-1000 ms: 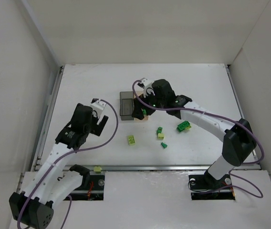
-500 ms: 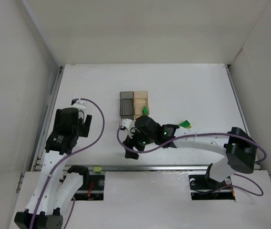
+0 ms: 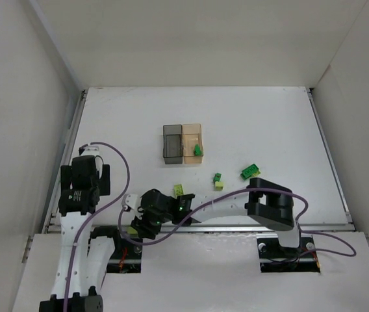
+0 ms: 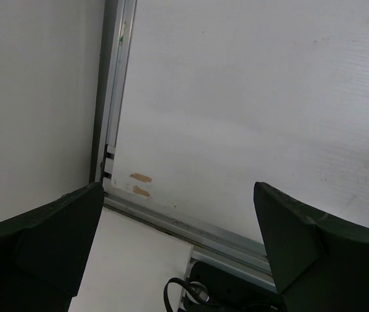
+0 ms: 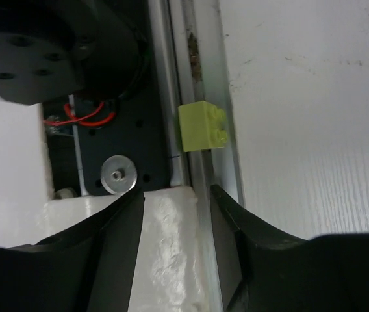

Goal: Sort the legos into containers by color

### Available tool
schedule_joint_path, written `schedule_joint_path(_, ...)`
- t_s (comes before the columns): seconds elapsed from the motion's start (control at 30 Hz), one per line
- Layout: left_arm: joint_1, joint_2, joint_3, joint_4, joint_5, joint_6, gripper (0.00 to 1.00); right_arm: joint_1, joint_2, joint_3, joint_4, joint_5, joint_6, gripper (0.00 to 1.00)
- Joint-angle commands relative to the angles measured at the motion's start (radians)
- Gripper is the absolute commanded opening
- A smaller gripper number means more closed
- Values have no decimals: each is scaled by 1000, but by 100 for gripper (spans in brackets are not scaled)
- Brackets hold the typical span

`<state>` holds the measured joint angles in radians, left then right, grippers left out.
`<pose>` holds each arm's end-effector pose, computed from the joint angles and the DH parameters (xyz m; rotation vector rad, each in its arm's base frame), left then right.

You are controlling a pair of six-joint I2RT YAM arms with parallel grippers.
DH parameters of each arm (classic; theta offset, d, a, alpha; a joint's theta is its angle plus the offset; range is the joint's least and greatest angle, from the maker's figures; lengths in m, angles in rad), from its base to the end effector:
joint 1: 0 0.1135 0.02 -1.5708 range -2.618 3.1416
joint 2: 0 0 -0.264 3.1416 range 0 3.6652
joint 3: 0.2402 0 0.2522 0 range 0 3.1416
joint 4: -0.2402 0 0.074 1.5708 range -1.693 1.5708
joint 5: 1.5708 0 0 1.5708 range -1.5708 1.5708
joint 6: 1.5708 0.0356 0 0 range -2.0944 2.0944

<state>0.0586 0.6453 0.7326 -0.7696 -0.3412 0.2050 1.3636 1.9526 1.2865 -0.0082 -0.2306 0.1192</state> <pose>0.1304 0.0196 0.2856 -0.0194 2.2588 0.5253 0.0811 0.4253 0.1865 -1.5329 1.9040 1.0011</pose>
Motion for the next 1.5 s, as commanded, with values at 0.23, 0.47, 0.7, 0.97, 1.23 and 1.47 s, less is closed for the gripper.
schedule_joint_path(0.23, 44, -12, -10, 16, -32, -30, 99, 6, 166, 146, 131, 117, -55, 48)
schedule_joint_path(0.47, 44, -12, -19, 16, -32, -39, 99, 49, 189, 137, 131, 182, -79, 52)
schedule_joint_path(0.7, 44, -12, -19, 16, -32, -39, 99, 49, 210, 158, 131, 188, -70, 44)
schedule_joint_path(0.97, 53, -21, -19, 16, -32, -39, 99, 49, 233, 188, 131, 155, -81, 0)
schedule_joint_path(1.23, 53, -20, -4, 6, -19, -19, 99, 49, 1, 111, 131, 235, -26, 0)
schedule_joint_path(1.47, 53, 47, 224, 53, 100, -9, 99, 34, -201, 108, 16, 538, 48, 0)
